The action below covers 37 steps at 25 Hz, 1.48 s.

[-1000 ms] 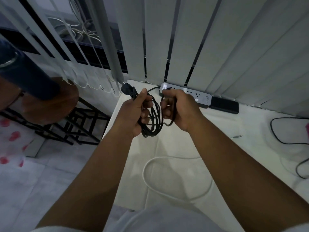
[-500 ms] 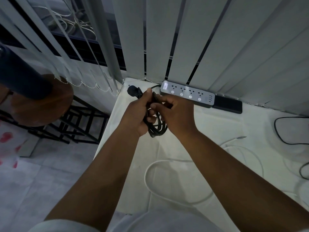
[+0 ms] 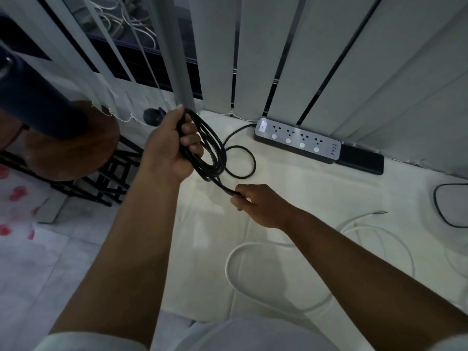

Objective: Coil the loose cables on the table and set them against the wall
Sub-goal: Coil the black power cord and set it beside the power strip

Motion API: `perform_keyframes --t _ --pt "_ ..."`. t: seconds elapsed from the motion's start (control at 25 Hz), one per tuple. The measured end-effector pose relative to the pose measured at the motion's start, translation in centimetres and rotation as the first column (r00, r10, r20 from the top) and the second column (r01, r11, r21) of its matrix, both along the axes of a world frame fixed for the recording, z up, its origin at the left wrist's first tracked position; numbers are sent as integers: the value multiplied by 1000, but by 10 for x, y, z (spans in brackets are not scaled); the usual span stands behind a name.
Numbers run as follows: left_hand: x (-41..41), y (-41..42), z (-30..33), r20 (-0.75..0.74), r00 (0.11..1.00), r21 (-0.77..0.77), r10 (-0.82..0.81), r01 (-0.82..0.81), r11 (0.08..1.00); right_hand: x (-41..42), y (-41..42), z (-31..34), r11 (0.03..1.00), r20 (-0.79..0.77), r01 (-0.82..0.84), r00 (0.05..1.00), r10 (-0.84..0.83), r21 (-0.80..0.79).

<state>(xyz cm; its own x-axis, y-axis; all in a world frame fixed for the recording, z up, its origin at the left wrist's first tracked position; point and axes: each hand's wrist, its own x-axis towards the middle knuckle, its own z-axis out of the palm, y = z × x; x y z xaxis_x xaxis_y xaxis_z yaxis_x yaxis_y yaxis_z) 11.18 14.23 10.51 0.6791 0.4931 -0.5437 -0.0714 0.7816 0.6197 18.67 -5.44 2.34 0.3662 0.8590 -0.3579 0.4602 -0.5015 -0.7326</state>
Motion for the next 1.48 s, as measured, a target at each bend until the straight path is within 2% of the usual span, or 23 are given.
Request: perform_keyframes --t 0.2,0.4,0.48,0.56,0.64,0.72,0.8,0.92,1.08,1.16,1.24,1.32,1.36,1.4,1.48 --pt "-17 14 14 -27 998 143 -58 61 988 36 30 -23 962 69 -220 970 233 -161" --pt "-27 19 19 6 998 131 -67 66 989 62 55 -33 873 69 -381 906 419 -304" --pt "-27 20 18 9 997 133 -77 75 988 66 64 -36 897 230 -299 895 381 -325" --pt "-26 19 15 2 998 134 -71 70 989 70 69 -39 959 468 -46 865 178 -281" --pt "-25 17 12 -9 998 131 -58 59 990 75 72 -44 932 505 172 863 13 -319" --pt "-25 16 8 -10 998 128 -63 64 990 78 73 -50 887 388 216 921 -45 -408" --pt "-25 14 5 -10 997 130 -83 83 988 81 75 -54 880 274 259 949 -155 -397" --pt "-26 13 -1 -25 993 157 -114 116 981 87 79 -52 854 146 401 916 -373 -333" --pt "-26 12 -10 -64 991 153 -118 127 980 85 87 -47 855 -11 474 873 -487 -208" --pt "-27 11 -16 -94 989 144 -113 126 982 79 93 -40 823 -244 547 786 -568 -154" --pt "-27 12 -24 -135 985 136 -109 128 982 77 98 -29 752 -520 649 606 -602 -115" --pt "-26 12 -32 -186 977 118 -99 122 985 80 102 -17 686 -730 721 419 -540 -94" --pt "-25 11 -36 -211 974 107 -87 112 988 83 103 -12 676 -790 733 370 -488 -74" --pt "-23 9 -41 -234 969 95 -73 98 991 84 103 -7 685 -827 728 362 -429 -37" --pt "-18 4 -48 -271 961 74 -50 73 995 84 100 0 730 -859 679 419 -293 82"
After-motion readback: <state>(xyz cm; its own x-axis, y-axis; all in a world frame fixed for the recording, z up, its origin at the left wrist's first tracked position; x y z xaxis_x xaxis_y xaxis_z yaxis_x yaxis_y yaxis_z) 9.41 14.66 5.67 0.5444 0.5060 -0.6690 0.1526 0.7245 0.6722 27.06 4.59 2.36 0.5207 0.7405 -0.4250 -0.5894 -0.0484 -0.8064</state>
